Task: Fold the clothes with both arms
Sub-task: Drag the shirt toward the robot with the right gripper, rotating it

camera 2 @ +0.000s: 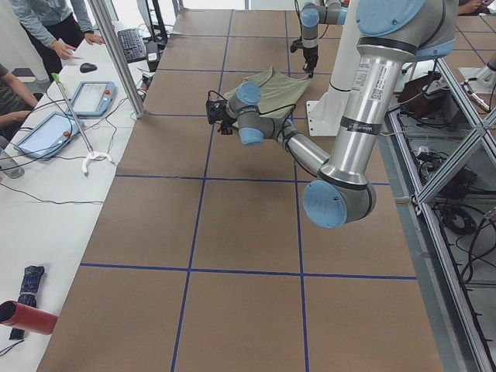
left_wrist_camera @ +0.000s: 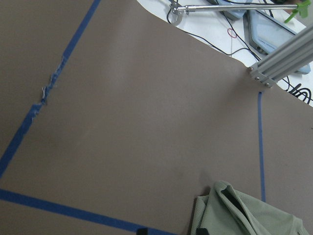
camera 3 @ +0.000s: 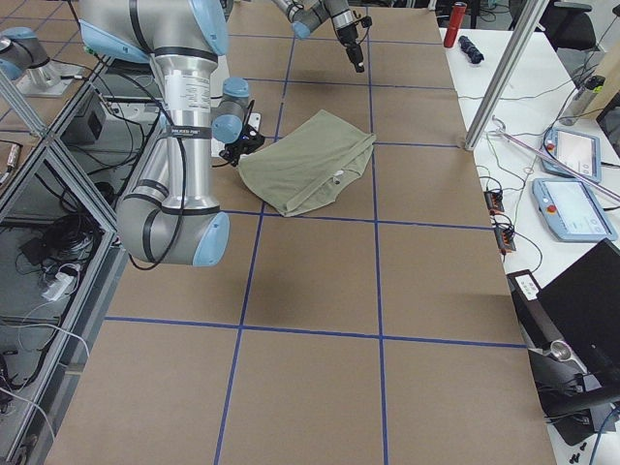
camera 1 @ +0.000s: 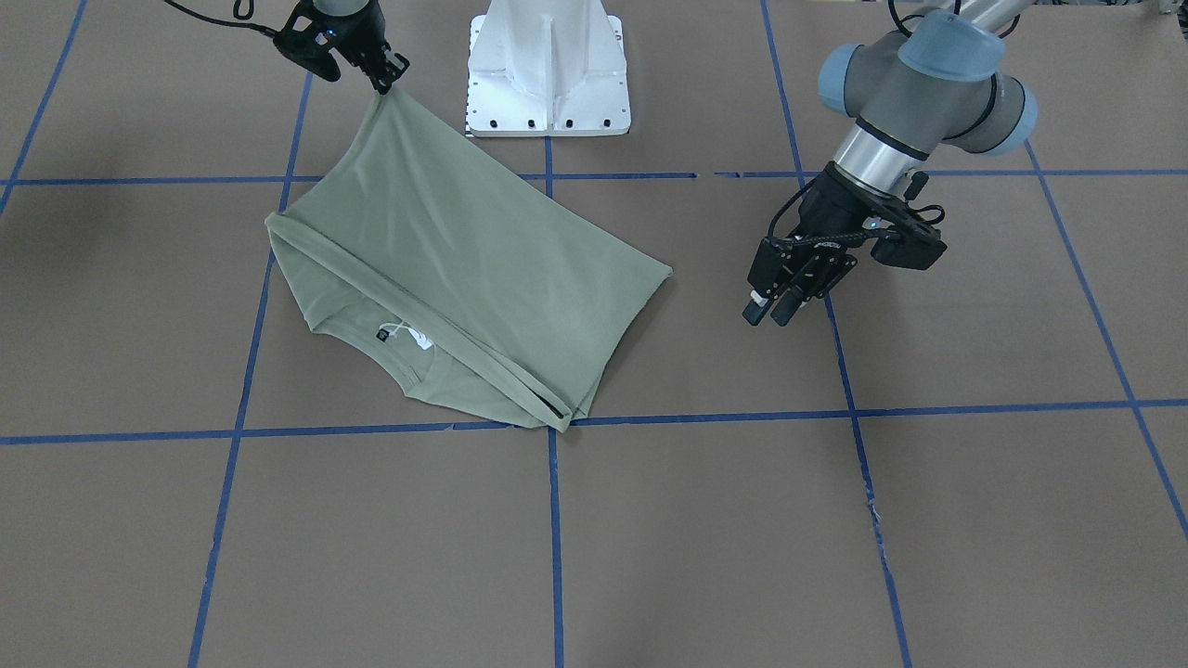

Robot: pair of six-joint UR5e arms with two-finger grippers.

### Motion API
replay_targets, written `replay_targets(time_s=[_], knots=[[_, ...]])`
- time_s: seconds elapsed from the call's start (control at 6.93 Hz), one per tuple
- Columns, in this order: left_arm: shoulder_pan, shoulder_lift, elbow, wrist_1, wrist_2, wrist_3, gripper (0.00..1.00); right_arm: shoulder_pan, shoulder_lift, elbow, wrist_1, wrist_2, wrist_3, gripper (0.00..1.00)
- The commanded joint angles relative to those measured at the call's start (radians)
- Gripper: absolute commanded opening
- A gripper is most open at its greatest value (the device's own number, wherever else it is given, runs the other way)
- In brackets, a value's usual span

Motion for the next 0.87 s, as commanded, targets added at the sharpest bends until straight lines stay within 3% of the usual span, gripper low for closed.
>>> replay_targets(time_s=[0.0, 0.43, 0.72], knots=[[0.094, 0.0, -0.037, -0.001, -0.018, -0.129, 0.62, -0.103, 0.002, -0.002, -0.008, -0.085, 0.087, 1.0], [0.24, -0.001, -0.025, 0.014, 0.034, -0.283, 0.69, 0.172, 0.066, 0.048, 0.007, -0.105, 0.077, 1.0], [0.339, -0.032, 0.02, 0.077, 0.117, -0.291, 0.69, 0.37, 0.17, -0.036, 0.007, -0.087, -0.033, 1.0]])
